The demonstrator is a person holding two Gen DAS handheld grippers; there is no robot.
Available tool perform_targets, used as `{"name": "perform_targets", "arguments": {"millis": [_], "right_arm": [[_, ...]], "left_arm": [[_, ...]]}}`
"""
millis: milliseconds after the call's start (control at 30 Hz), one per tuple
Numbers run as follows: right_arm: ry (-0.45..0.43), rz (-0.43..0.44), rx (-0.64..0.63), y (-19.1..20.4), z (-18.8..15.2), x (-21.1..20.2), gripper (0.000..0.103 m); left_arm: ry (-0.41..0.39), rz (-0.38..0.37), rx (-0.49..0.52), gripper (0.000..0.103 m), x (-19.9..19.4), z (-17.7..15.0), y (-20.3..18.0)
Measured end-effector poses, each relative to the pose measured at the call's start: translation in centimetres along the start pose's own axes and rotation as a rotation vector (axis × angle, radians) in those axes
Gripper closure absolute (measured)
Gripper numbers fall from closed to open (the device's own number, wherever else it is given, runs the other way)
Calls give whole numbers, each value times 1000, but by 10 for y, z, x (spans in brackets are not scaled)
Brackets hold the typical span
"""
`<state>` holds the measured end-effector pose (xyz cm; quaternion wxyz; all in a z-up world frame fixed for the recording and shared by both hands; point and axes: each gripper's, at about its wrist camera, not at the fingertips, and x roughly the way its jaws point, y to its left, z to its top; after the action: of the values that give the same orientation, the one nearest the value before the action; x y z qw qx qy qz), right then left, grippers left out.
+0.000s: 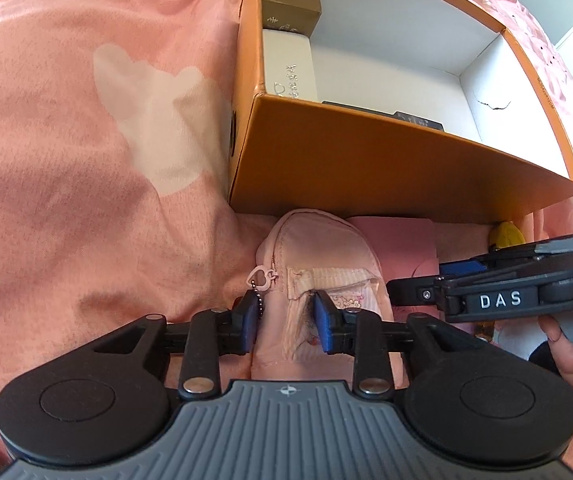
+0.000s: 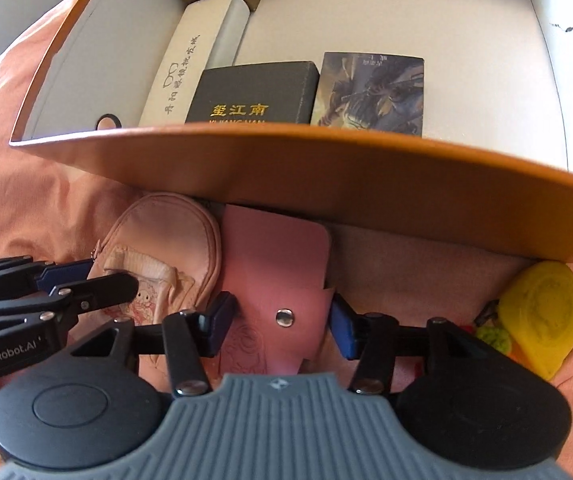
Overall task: Organize objects
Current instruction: 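Lift the pink backpack and pink wallet over the box rim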
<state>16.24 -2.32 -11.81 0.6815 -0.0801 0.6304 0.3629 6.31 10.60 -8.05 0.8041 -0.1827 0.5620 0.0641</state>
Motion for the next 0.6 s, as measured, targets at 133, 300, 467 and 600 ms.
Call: {"name": "perform_targets", "arguments": {"millis": [133,300,467,600], "right_arm": [[-31,-19,-40,6,-7,-8,65],[-99,-36,-82,21,-19,-25,68],[-180,-122,-189,37,-27,-47,70],[-204,-137,-214,35,-33,-62,70]], "left_arm": [[3,-6,-11,64,2,1,1],[1,-21,-12,69,0,-1,1],[-27,-32,1,80,-10,-5,0],[-48,-39,36,84,-23,-9,-2]]}}
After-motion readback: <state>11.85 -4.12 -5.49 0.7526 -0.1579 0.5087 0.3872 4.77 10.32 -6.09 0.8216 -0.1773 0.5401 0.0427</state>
